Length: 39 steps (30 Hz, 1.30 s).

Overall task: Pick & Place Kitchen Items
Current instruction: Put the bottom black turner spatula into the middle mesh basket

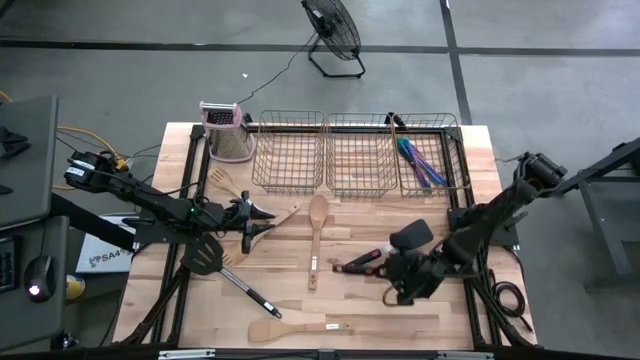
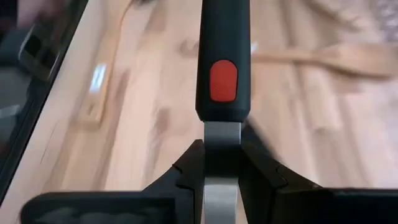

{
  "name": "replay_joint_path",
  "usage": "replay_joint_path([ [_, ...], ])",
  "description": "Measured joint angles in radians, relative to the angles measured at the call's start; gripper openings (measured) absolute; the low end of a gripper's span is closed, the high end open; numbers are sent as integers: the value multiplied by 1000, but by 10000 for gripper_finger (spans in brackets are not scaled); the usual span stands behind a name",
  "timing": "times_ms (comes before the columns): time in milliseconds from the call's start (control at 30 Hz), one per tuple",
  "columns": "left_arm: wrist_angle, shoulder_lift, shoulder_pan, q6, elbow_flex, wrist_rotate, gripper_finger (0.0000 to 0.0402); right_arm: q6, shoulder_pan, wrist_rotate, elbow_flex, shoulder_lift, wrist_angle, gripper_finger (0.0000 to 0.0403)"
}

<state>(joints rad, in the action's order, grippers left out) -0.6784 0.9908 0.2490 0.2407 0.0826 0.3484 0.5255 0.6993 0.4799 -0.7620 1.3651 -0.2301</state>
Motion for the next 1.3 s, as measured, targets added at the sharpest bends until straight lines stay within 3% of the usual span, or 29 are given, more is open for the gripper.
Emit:
replay_joint_path([
  [333,0,0,0,0,0,0,129,-54,-158,275,0,-103,37,64],
  [633,0,0,0,0,0,0,129,-193,-384,363,0,-150,154,64],
  [967,0,0,0,0,0,0,129,-456,-683,327,-1,-128,357,64],
  [1133,0,0,0,0,0,0,129,-478,-825,230,-1,-113,393,64],
  [1300,0,0,0,0,0,0,129,-473,-949,211,-1,-114,400,64],
])
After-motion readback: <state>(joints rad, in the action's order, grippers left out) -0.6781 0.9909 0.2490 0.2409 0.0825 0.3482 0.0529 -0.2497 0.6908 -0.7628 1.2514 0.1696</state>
